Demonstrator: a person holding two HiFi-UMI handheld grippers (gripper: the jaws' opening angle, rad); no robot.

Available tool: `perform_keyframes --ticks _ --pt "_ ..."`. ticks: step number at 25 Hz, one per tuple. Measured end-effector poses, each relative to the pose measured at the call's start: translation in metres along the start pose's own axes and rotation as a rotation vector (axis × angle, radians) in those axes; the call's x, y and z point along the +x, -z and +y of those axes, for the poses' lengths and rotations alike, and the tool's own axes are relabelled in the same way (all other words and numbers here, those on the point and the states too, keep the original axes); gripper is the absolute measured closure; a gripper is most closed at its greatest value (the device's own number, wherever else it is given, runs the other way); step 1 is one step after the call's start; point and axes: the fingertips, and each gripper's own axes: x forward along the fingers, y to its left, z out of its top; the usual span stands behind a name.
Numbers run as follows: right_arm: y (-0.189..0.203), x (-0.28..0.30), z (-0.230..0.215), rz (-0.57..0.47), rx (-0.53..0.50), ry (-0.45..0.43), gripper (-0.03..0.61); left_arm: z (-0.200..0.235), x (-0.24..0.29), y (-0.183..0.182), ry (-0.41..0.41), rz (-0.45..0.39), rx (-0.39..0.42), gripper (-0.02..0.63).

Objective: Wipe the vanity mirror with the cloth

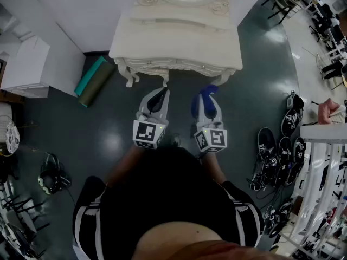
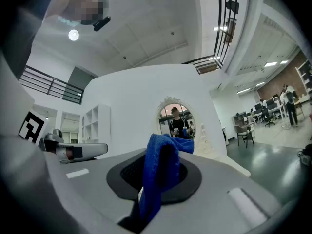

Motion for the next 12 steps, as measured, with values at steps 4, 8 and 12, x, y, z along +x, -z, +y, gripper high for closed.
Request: perform_keyframes --ticks 4,8,12 --pt "-0.0004 0.0029 0.0007 -0.006 0.003 0.0 0.538 0.001 0.003 0.0002 0.005 -0.003 -0.006 0.604" --pt "-0.0013 0.0014 -0.0025 -0.006 0.005 0.003 0.538 -0.0025 0.0035 0.0037 0.005 0.011 -0.005 0.604" --pt "-0.0008 0.0012 -0.0089 -0.008 0.027 0.007 0.538 -0.0068 0.0079 0.0044 0.011 0.008 -0.004 0.604"
